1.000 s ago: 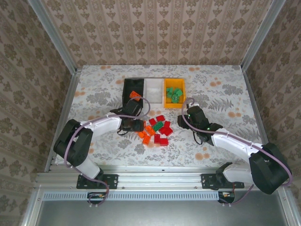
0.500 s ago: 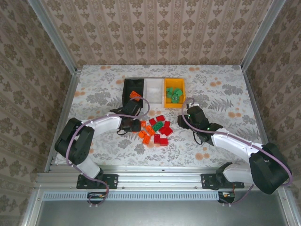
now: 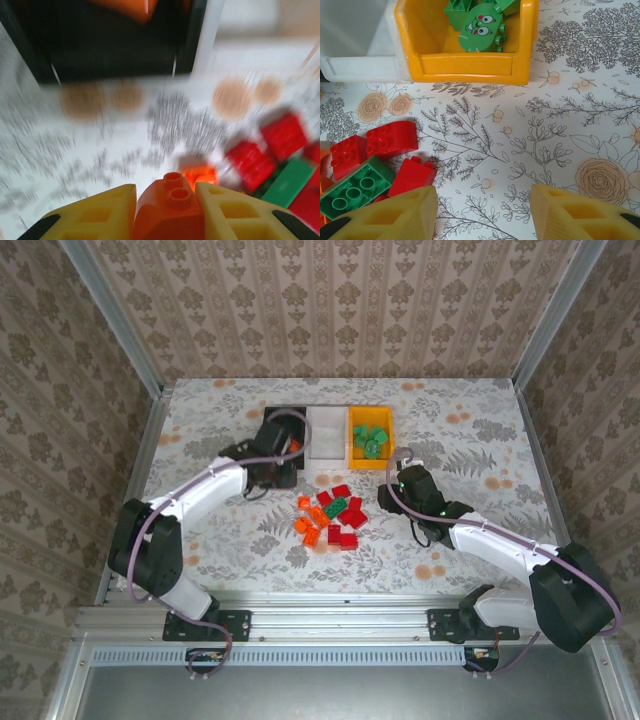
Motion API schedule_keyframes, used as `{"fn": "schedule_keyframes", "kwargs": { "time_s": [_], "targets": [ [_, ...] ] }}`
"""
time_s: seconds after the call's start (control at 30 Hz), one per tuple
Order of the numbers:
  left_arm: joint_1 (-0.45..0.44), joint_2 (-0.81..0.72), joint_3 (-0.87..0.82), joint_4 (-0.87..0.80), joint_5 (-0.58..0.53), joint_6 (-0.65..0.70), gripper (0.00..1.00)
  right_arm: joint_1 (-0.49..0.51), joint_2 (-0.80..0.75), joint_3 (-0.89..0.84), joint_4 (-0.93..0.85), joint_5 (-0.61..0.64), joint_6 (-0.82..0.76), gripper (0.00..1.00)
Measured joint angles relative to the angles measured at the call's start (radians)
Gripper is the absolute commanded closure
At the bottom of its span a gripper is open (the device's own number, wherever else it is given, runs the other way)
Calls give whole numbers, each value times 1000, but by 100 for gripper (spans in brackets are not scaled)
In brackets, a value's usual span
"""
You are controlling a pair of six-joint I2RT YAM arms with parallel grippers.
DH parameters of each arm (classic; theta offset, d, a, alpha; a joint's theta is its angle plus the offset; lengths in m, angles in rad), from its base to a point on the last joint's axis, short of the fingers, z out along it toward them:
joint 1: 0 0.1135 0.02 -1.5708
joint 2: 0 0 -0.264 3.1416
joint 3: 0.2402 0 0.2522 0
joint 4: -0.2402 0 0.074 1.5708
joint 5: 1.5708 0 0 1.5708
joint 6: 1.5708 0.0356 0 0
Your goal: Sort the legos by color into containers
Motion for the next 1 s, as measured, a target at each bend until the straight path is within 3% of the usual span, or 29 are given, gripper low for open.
{"fn": "schedule_keyframes", "kwargs": {
  "time_s": [0.23,0.4,0.53,0.73,0.87,1.0],
  "targets": [
    [110,292,412,-9,40,39,65,0,0,0,0,-17,0,48],
    [132,521,593,-46,52,50,64,0,0,0,0,-21,0,47],
    [141,602,633,-60,53,45,51,0,0,0,0,-21,0,47],
    [148,587,633,-58,92,45,27,0,-3,0,0,-21,0,45],
    [116,462,553,-52,105,46,24,0,-3,0,0,-21,0,45],
    [42,198,367,-11,95,46,23,0,-3,0,0,-21,0,45]
  ]
}}
